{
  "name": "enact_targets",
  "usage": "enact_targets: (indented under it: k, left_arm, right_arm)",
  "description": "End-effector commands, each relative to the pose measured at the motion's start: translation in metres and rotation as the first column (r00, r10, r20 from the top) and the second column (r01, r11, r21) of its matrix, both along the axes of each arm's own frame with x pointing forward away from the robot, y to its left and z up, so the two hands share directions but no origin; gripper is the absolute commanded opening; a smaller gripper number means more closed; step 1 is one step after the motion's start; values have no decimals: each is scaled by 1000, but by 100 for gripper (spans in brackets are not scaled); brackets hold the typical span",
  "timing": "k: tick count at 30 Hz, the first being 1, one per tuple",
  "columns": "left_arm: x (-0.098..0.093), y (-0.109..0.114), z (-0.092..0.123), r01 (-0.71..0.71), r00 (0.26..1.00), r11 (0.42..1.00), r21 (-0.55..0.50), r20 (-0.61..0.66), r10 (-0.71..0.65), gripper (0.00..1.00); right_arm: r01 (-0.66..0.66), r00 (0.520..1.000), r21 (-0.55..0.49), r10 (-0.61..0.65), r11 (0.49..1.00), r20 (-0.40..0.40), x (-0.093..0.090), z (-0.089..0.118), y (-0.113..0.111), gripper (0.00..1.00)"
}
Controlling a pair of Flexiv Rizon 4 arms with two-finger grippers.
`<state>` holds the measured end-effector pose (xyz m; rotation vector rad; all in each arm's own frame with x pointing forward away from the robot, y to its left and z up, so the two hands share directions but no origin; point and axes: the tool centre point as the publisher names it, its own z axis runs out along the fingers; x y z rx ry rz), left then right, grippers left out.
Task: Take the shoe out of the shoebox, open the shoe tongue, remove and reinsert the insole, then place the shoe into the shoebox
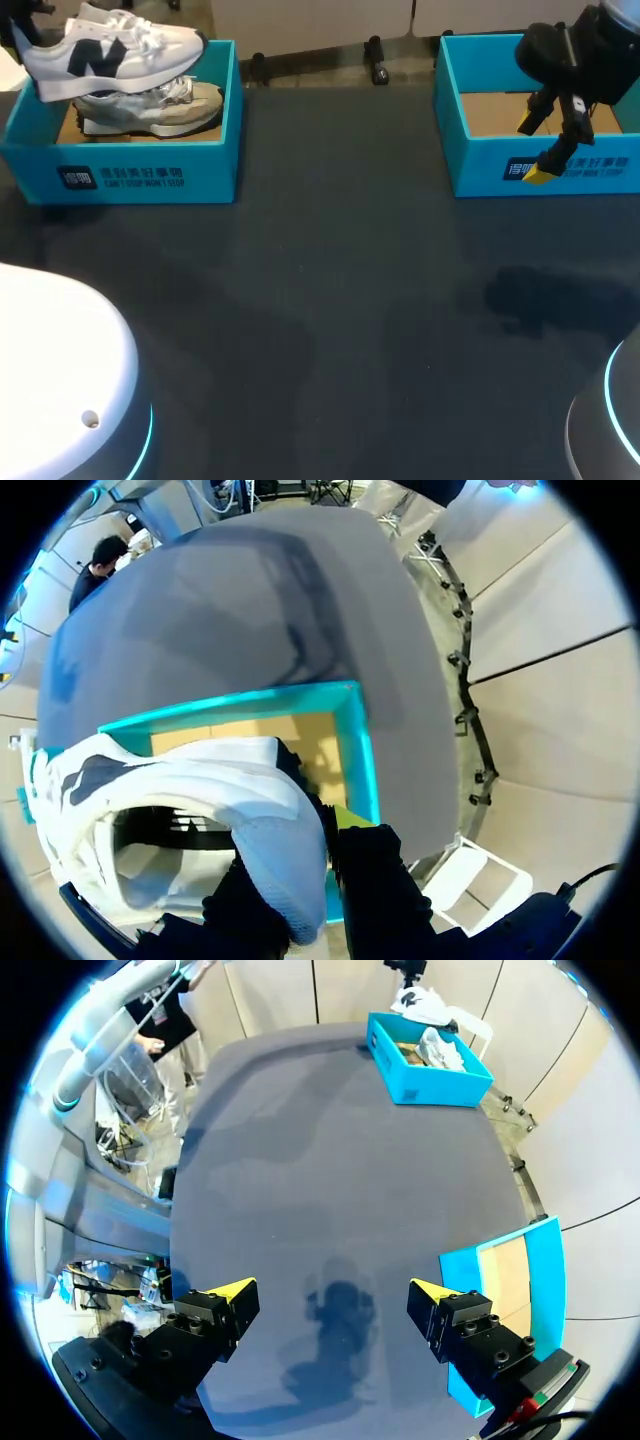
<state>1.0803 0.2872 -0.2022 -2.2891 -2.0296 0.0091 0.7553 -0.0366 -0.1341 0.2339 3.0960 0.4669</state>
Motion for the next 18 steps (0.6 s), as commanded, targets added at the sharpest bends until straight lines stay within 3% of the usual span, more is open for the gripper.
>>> enact_targets:
  k: [1,18]
  left_arm:
    - [-21,-17,7,-8,999,1000,27,33,7,0]
    - [-81,-93,25,-22,1000,999,47,22,21,0]
  right_arm:
    - [-1,1000,-3,1,1000,-4,2,0,1,100]
    - [-1,1000,-3,1,1000,-4,2,0,1,100]
